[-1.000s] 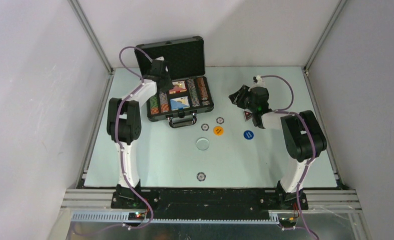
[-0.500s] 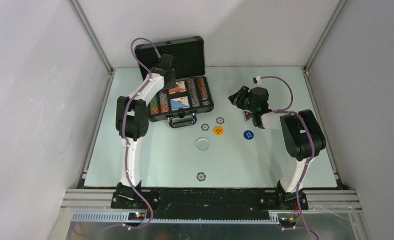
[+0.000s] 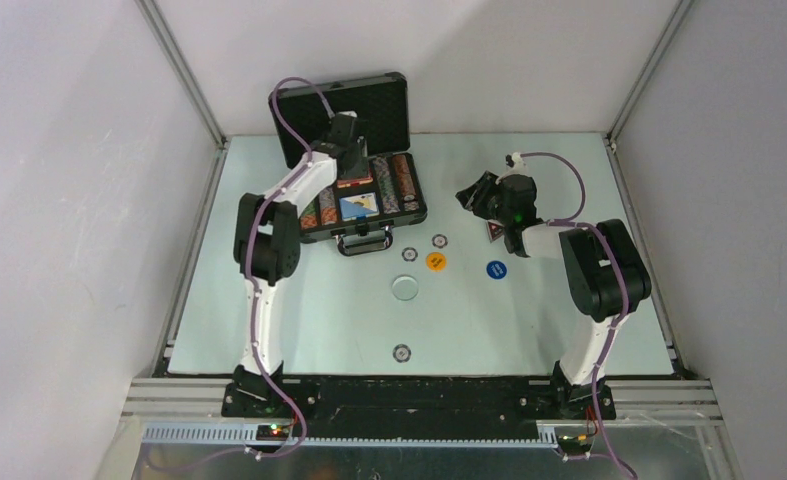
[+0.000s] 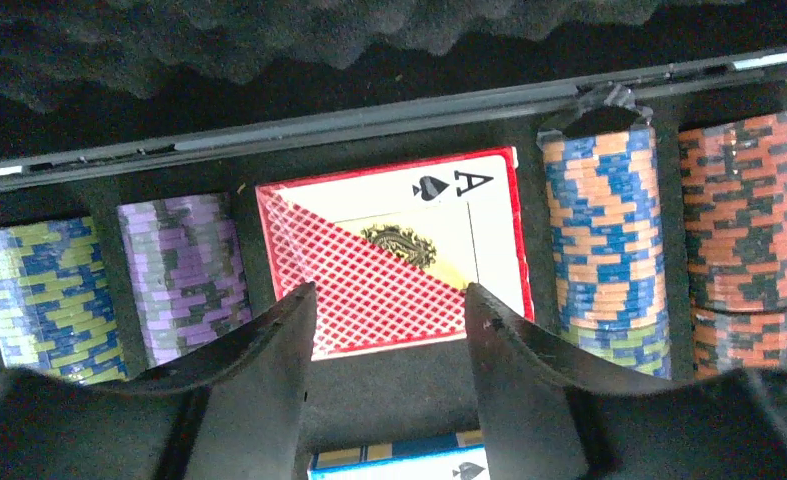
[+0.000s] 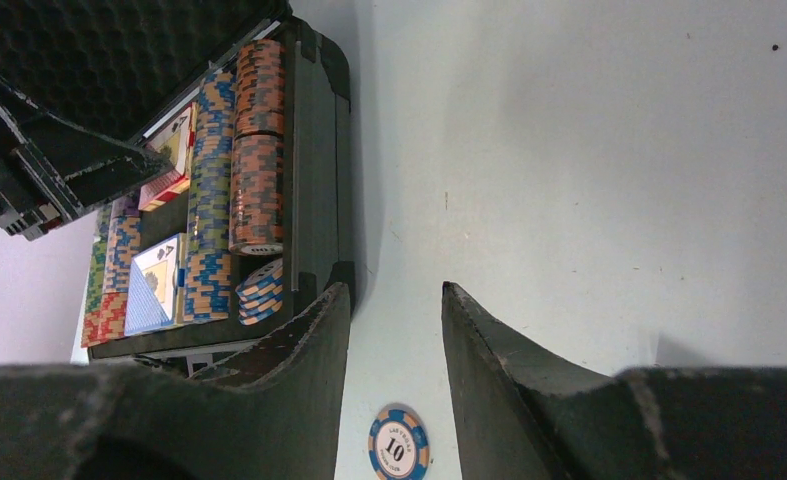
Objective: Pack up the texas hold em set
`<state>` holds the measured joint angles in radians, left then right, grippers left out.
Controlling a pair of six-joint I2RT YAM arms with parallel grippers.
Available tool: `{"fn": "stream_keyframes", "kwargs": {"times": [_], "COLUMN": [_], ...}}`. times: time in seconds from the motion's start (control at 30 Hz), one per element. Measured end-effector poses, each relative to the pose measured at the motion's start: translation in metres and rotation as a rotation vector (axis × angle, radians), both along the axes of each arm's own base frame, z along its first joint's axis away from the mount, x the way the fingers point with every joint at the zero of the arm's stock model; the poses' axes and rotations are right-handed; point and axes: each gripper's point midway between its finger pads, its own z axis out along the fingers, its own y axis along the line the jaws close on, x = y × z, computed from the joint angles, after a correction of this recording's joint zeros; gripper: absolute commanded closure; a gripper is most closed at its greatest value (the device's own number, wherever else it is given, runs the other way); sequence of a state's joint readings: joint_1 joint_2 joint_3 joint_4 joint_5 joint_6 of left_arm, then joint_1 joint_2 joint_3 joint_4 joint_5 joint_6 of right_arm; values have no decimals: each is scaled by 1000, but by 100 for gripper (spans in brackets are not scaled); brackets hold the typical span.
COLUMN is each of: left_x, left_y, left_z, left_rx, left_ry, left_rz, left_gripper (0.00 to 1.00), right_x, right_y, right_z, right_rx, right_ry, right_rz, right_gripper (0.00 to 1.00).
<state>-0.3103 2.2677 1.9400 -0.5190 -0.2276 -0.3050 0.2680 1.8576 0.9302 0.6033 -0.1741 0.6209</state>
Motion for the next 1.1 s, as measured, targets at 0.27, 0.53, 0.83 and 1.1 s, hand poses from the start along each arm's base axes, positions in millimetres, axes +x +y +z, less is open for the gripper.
{"fn": "stream_keyframes", "kwargs": {"times": [0.27, 0.53, 0.83, 1.1], "left_x": [-12, -30, -64, -76], "left_y": [-3, 5, 17, 25], "left_z": [2, 8, 63, 110], "left_rx": [-8, -5, -76, -160], "left_ry": [-10, -51, -261, -444], "left_rz": [-13, -4, 22, 72], "left_gripper": [38, 22, 3, 0], "right_x": [0, -1, -40, -108], "right_y": [0, -2, 43, 89], "right_z": [0, -5, 28, 44], "right_rx": [0, -29, -248, -415], "right_ry": [0, 13, 6, 62], "right_rz": [0, -17, 36, 180], "right_gripper": [56, 54, 17, 3]}}
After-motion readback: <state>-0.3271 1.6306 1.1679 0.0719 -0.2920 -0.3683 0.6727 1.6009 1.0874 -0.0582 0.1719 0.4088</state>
